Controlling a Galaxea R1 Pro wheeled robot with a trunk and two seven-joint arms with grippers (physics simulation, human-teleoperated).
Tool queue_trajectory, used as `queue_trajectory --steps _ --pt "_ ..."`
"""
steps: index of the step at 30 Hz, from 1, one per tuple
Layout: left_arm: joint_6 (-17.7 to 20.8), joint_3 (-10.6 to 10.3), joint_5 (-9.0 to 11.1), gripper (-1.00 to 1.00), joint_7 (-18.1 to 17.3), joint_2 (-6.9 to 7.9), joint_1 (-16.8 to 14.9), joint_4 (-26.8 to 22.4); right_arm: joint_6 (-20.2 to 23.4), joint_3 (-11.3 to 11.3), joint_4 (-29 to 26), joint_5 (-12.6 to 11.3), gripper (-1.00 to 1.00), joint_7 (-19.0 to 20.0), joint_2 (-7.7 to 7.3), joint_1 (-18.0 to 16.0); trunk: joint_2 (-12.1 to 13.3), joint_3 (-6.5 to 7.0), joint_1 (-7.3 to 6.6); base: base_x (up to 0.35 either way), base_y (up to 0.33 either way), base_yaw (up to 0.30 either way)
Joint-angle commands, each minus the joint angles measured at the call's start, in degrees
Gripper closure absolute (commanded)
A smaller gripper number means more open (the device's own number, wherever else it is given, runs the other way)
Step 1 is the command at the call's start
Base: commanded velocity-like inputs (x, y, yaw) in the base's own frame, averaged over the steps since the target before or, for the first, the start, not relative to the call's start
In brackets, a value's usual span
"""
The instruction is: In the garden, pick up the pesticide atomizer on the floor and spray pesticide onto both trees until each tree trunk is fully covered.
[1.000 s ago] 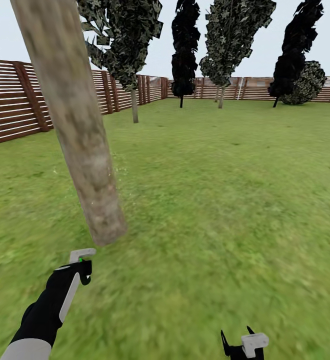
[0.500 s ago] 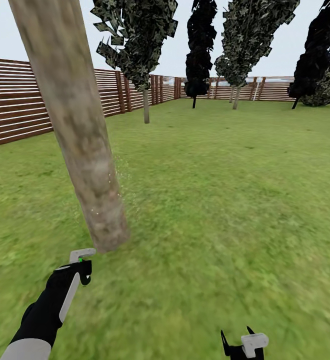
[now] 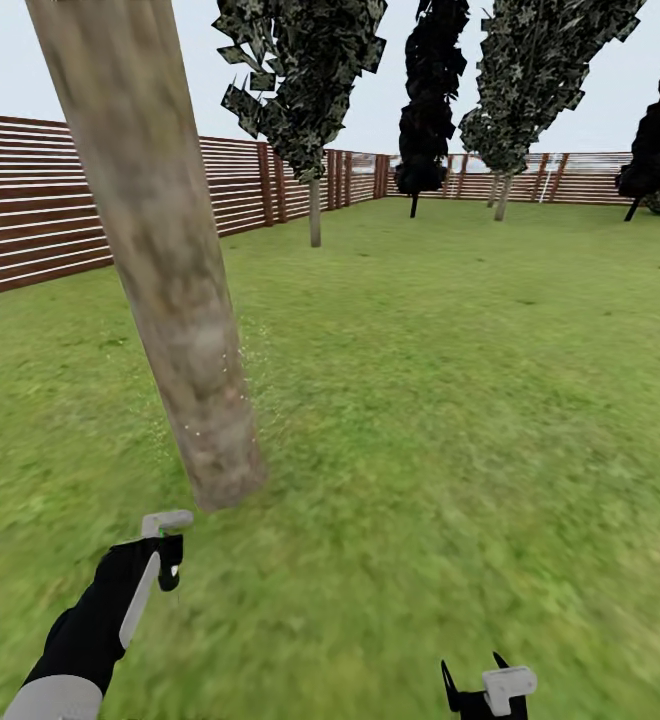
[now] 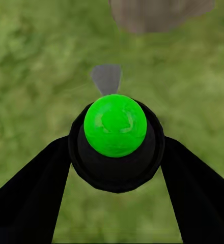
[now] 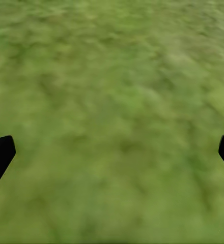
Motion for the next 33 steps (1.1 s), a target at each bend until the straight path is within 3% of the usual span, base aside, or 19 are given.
queue_trajectory --steps 1,2,4,6,8,16,17,20,21,29,32,33 --pt "1.3 0.0 -0.1 1.0 0.0 0.04 -0.3 4.7 0.0 0.0 0.0 0.0 -1.0 0.0 0.0 0.0 0.0 0.0 0.0 0.001 -0.001 0.008" --pt "1.9 0.0 -0.1 1.0 0.1 -0.12 -1.5 8.7 0.0 0.0 0.0 0.0 -1.0 0.0 -0.01 0.0 0.0 0.0 0.0 0.0 0.0 0.003" --pt "2.2 -0.6 -0.2 1.0 0.0 -0.53 -4.8 11.0 0.0 0.0 0.0 0.0 -1.0 0.0 -0.04 0.0 0.0 0.0 0.0 0.0 0.0 0.001" --pt "2.3 -5.7 -1.1 1.0 0.0 -0.41 -5.3 11.4 0.0 0.0 0.0 0.0 -1.0 0.0 0.0 0.0 0.0 0.0 0.0 0.003 0.0 0.0" --pt "2.3 -6.8 -1.3 1.0 0.1 -0.45 -5.1 11.4 0.0 0.0 0.0 0.0 -1.0 0.0 0.02 0.0 0.0 0.0 0.0 0.153 0.0 0.0" --pt "1.8 -6.1 -0.1 1.0 0.3 -0.5 -5.3 11.0 0.0 0.0 0.0 0.0 -1.0 0.0 0.04 0.0 0.0 0.0 0.0 0.285 -0.083 0.183" --pt "1.7 -5.5 0.6 1.0 0.2 -0.33 -5.3 11.1 0.0 0.0 0.0 0.0 -1.0 0.0 0.04 0.0 0.0 0.0 0.0 0.241 -0.162 0.274" --pt "1.4 -1.2 2.5 1.0 -0.4 0.2 -5.1 11.5 0.0 0.0 0.0 0.0 -1.0 0.0 0.04 0.0 0.0 0.0 0.0 0.155 -0.09 0.115" --pt "1.4 -0.9 2.6 1.0 -0.5 0.21 -5.0 11.5 0.0 0.0 0.0 0.0 -1.0 0.0 0.03 0.0 0.0 0.0 0.0 0.02 -0.01 0.011" --pt "2.0 -1.5 2.8 1.0 -0.5 -2.26 -5.7 11.0 0.0 0.0 0.0 0.0 -1.0 0.0 0.01 0.0 0.0 0.0 0.0 0.002 -0.001 0.001" --pt "2.2 -1.2 2.5 1.0 -0.5 -1.52 -5.7 10.8 0.0 0.0 0.0 0.0 -1.0 0.0 0.03 0.0 0.0 0.0 0.0 0.0 0.0 0.0" --pt "2.3 -1.0 2.6 1.0 -0.6 -0.38 -5.7 10.7 0.0 0.0 0.0 0.0 -1.0 0.0 0.03 0.0 0.0 0.0 0.0 0.0 0.0 0.0"
